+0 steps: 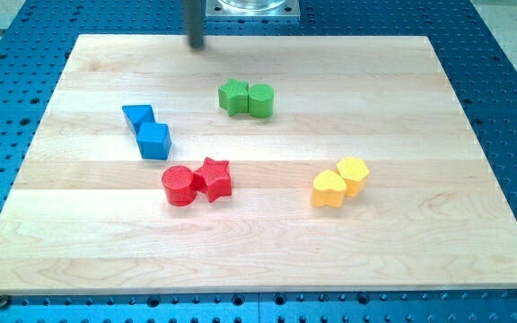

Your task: Move the triangle to the right

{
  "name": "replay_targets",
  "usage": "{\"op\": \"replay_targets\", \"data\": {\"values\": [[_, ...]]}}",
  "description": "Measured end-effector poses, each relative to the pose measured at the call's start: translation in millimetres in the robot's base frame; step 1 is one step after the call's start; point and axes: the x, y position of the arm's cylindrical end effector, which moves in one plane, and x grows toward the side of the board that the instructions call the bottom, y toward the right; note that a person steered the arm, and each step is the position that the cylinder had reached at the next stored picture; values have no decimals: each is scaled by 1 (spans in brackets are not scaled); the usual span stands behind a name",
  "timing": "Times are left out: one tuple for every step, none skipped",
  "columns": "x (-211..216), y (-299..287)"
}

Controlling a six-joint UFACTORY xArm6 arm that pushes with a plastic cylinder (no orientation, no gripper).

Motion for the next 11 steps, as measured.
{"op": "replay_targets", "data": {"values": [[29,-117],[69,-143],[87,-137],[94,-70],[107,-79],[182,-90],[188,-89],[207,-48],[204,-18],[203,-2],[193,18]]}}
